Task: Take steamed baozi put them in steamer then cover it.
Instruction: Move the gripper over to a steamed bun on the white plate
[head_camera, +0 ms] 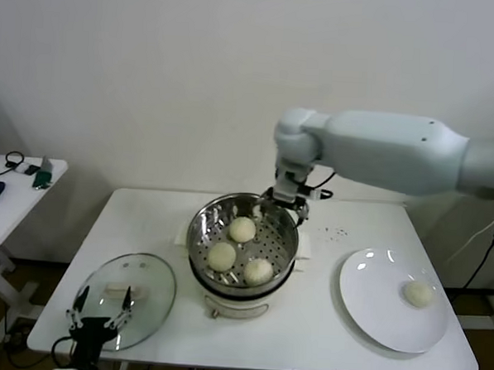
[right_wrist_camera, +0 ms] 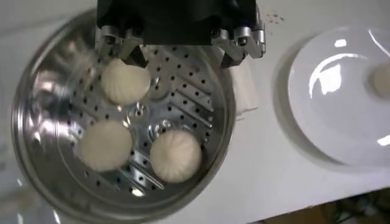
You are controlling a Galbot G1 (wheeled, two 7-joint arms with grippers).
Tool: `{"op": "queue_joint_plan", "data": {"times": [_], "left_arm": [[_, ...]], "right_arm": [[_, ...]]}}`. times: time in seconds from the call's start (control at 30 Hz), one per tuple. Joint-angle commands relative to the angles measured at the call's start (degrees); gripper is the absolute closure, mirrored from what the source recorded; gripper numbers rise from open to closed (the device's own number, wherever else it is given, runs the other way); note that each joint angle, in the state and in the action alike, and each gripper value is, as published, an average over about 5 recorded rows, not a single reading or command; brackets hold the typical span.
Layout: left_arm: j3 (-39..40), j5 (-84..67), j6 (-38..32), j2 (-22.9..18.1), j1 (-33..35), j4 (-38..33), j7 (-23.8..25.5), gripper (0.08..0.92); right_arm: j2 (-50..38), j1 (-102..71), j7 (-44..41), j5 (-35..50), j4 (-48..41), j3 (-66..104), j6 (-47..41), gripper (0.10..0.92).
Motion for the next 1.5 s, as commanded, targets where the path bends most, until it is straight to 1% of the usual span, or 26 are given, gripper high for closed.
{"op": "queue_joint_plan", "data": {"times": [0.03,0.17,0.3,0.43,0.57,0.83,1.03,1.23,1.5], "left_arm": [[-0.02,0.09,0.09,0.04,-0.25,-0.11,0.05,0.177],[0.01,0.07,-0.04,-0.04,0.09,-0.64,0.22,0.177],[0.1,0.21,-0.13,-0.41,0.74,-1.48,0.37,0.177],[0.13,0.78,-0.13,-0.73,1.32,-2.07,0.41,0.177],[-0.13,1.05,-0.17,-0.91,1.84,-2.22,0.39,0.177],[-0.56,1.22,-0.21,-1.21,2.3,-1.87,0.34,0.177],[-0.53,1.51,0.02,-1.4,2.15,-1.56,0.31,0.177],[-0.2,2.06,0.38,-1.54,1.59,-1.19,0.28,0.177],[-0.22,2.18,0.69,-1.53,1.14,-0.89,0.27,0.177]], "right_arm": [[-20.71,2.72,7.65,13.6,0.3,-5.43,-19.9,0.203],[-27.8,-2.83,5.57,11.07,-0.94,-1.69,-21.44,0.203],[-33.34,-12.61,4.1,5.12,-2.21,5.3,-21.53,0.203],[-36.44,-24.85,2.12,-1.76,-5.2,15.97,-21.09,0.203],[-37.91,-33.95,0.56,-6.21,-7.65,24.31,-20.03,0.203],[-37.26,-47.33,-0.46,-14.06,-12.17,35.49,-17.58,0.203],[-35.63,-52.24,-0.72,-19.25,-16.47,41.49,-15.38,0.203],[-33.63,-53.98,-0.43,-20.38,-19.55,44.11,-14.87,0.203],[-31.06,-53.91,-0.49,-20.72,-21.53,44.06,-14.9,0.203]]}}
